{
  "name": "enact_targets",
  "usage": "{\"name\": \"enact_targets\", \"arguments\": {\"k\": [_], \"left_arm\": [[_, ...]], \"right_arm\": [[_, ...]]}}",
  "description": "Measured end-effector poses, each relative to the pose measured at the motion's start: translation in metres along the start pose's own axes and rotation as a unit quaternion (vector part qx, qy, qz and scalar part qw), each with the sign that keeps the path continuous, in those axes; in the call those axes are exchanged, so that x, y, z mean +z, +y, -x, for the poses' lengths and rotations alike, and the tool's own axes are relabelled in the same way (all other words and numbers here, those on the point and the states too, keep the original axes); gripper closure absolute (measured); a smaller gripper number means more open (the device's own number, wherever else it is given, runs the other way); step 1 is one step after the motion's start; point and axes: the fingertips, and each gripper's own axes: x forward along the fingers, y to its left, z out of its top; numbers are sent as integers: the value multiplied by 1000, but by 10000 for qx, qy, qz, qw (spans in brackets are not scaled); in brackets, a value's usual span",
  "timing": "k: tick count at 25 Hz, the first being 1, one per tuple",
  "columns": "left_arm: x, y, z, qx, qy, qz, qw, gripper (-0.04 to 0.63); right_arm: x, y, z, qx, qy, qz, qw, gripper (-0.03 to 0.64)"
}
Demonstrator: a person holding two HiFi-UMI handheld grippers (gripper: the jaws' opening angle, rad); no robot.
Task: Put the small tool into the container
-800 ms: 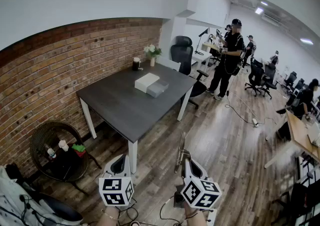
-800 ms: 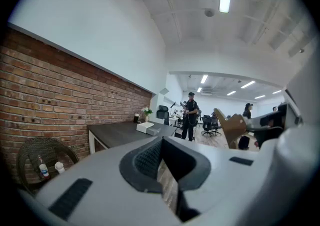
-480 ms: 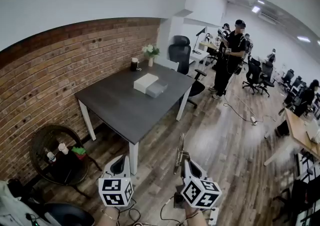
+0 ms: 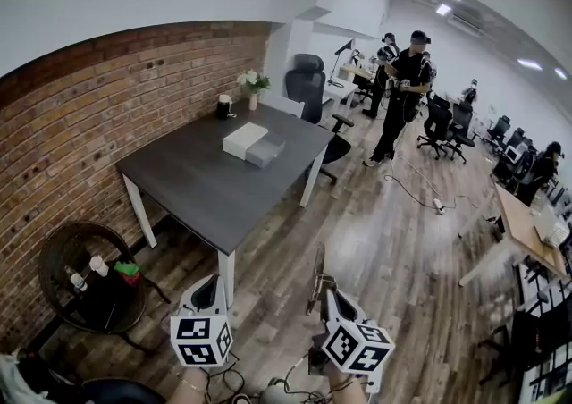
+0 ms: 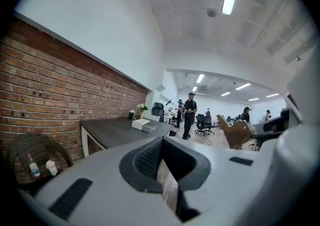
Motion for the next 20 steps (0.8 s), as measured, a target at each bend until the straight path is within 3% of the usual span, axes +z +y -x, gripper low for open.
{"name": "enact_targets", "arguments": {"k": [9,20], "left_arm": [[1,5,-55,12,60,-136,9999,597],[39,-17,-188,169,-69,-226,9996,597]], "right_arm": [[8,-29,-57,-42,-26,-251,9997,609],[82,-90,-177,184,-108,-192,9996,609]]}}
